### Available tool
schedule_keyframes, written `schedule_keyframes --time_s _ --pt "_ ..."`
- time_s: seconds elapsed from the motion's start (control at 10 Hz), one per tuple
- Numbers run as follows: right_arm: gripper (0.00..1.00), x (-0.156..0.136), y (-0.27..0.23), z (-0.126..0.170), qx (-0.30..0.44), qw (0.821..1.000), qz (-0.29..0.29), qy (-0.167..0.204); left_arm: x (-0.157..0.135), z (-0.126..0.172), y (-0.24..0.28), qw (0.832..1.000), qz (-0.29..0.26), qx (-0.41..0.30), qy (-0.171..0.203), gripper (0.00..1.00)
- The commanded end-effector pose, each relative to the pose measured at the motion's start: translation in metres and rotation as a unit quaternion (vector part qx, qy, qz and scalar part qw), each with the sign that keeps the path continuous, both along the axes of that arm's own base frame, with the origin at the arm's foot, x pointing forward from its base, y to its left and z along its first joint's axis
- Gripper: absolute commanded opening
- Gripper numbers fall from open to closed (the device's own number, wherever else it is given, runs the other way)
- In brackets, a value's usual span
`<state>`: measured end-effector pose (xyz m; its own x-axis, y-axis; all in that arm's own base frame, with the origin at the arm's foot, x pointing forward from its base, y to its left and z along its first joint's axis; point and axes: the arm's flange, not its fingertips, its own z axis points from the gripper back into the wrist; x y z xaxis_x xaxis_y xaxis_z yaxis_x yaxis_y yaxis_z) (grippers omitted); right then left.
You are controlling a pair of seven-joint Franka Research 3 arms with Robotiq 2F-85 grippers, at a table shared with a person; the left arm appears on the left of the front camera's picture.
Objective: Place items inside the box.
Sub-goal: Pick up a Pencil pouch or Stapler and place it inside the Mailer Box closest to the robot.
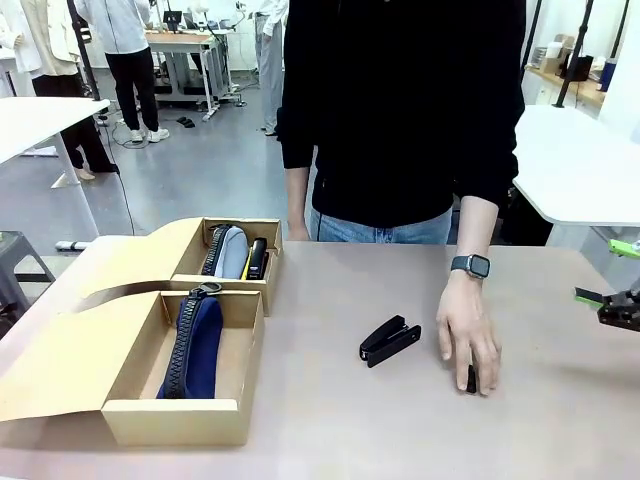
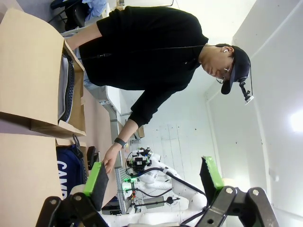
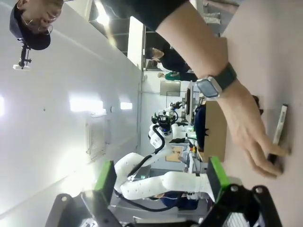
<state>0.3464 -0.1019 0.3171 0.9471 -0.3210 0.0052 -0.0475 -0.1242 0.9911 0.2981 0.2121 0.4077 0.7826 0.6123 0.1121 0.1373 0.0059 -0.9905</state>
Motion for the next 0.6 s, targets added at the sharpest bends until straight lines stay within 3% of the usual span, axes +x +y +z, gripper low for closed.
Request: schedule_keyframes --time_s 0.0,0.2,0.3,0.5 --pt "1.0 0.007 0.021 0.003 -0.049 0.999 0.01 -0.02 -0.002 0.0 -0.002 1.0 -0.001 0.002 -0.013 1.0" --pt "1.0 0.013 0.046 0.005 -0.1 0.994 0.031 -0.021 -0.002 0.0 -0.002 1.0 -0.001 0.002 -0.013 1.0" --pt "1.0 0.006 0.011 -0.001 -0.025 1.0 0.009 -0.006 -0.002 0.0 -0.002 1.0 -0.001 0.002 -0.013 1.0" --pt "1.0 0.015 0.029 0.0 -0.057 0.998 0.025 -0.007 -0.002 0.0 -0.002 1.0 -0.001 0.002 -0.013 1.0"
